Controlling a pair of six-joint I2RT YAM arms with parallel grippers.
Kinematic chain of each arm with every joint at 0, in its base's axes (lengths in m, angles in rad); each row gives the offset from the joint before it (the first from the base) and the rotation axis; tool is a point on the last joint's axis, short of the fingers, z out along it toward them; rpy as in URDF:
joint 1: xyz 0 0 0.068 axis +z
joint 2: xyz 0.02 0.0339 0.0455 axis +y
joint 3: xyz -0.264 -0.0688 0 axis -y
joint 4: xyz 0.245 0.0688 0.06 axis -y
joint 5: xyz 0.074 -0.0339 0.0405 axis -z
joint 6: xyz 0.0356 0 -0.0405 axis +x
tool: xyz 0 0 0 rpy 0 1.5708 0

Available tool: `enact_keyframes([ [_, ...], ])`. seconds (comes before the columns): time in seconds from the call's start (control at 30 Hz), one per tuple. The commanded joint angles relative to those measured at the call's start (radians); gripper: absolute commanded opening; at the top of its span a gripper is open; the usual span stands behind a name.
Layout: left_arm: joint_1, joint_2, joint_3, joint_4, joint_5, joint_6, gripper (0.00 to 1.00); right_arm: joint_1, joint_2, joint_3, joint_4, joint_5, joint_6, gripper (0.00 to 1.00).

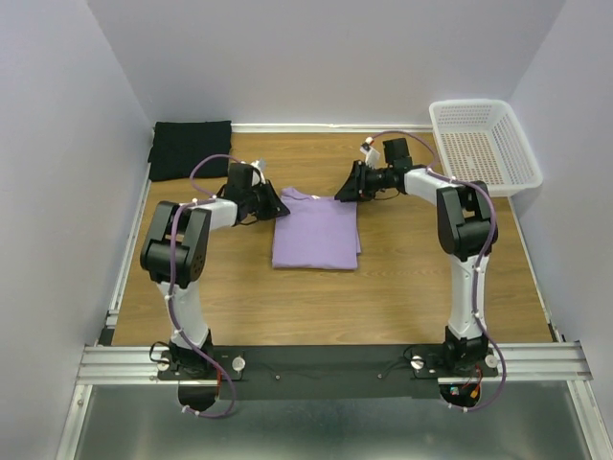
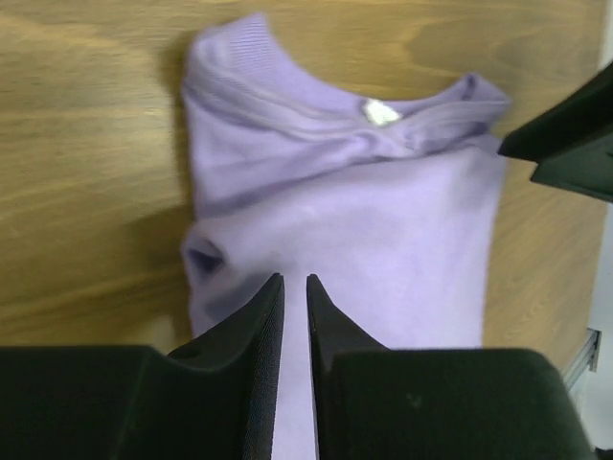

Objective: Fold and stack the t-shirts
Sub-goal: Fold the tshirt

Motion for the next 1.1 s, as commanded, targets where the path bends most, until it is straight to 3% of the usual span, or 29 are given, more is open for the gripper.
enact_keyframes([
  [0.0, 0.010, 0.078, 0.076, 0.047, 0.007, -0.017, 0.21, -0.028, 0.113, -0.022, 0.037, -0.045, -0.004, 0.45],
  [0.2, 0.062, 0.135, 0.104, 0.078, 0.076, -0.043, 0.18, -0.071, 0.176, -0.017, 0.042, -0.118, -0.024, 0.45],
  [0.3, 0.066, 0.101, 0.078, 0.079, 0.091, -0.052, 0.19, -0.072, 0.120, -0.040, 0.040, -0.129, -0.030, 0.45],
  [0.47, 0.062, -0.089, -0.007, 0.071, 0.104, -0.061, 0.29, -0.060, -0.048, -0.115, 0.043, -0.129, -0.006, 0.45],
  [0.77, 0.014, -0.400, -0.255, -0.057, 0.024, 0.005, 0.26, 0.054, -0.310, -0.380, 0.046, -0.218, 0.011, 0.43],
  [0.9, -0.029, -0.407, -0.323, -0.057, -0.013, 0.003, 0.22, 0.129, -0.321, -0.463, 0.048, -0.249, -0.010, 0.38],
  [1.07, -0.053, -0.321, -0.360, -0.019, -0.010, -0.046, 0.17, 0.158, -0.218, -0.531, 0.051, -0.226, -0.067, 0.28],
])
